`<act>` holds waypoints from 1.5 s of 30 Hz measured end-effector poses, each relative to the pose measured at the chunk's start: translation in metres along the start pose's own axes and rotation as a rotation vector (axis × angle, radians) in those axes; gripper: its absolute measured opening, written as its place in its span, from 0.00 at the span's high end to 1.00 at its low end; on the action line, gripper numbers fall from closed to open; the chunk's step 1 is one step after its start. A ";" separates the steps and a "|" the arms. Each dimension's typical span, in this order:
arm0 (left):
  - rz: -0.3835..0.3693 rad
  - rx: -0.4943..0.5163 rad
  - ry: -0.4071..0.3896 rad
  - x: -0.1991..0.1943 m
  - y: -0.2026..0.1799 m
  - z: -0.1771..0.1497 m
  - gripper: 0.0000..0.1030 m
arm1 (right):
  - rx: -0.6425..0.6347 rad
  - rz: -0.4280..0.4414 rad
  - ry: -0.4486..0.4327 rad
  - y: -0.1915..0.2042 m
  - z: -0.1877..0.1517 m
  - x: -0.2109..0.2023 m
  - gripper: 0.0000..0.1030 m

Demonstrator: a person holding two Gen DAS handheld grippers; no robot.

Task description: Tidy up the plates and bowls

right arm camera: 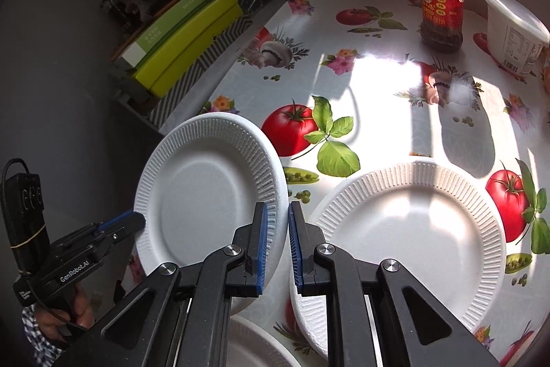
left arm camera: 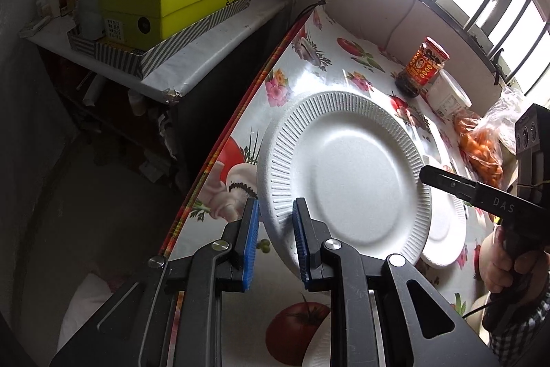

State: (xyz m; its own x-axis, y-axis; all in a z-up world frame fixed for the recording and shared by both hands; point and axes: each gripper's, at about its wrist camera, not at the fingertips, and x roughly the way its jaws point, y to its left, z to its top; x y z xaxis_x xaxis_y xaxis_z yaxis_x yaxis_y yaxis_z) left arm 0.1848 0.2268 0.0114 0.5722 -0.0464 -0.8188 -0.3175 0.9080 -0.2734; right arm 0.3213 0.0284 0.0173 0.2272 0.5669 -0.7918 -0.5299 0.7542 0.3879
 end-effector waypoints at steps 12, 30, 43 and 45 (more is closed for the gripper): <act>-0.041 0.071 0.009 -0.028 -0.019 -0.046 0.80 | 0.018 -0.023 -0.023 0.004 -0.060 -0.049 0.88; -0.067 0.109 0.032 -0.046 -0.031 -0.098 0.80 | 0.057 -0.042 -0.031 0.002 -0.128 -0.074 0.88; -0.066 0.134 0.091 -0.038 -0.035 -0.128 0.80 | 0.064 -0.069 -0.010 -0.001 -0.163 -0.077 0.88; -0.065 0.132 0.099 -0.037 -0.035 -0.130 0.80 | 0.069 -0.070 -0.002 -0.003 -0.167 -0.076 0.88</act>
State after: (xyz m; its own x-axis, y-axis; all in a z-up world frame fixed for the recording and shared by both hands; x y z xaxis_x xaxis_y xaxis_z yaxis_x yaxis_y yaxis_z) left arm 0.0766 0.1430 -0.0143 0.5089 -0.1422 -0.8490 -0.1759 0.9483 -0.2642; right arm 0.1692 -0.0720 -0.0024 0.2637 0.5127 -0.8171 -0.4549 0.8130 0.3634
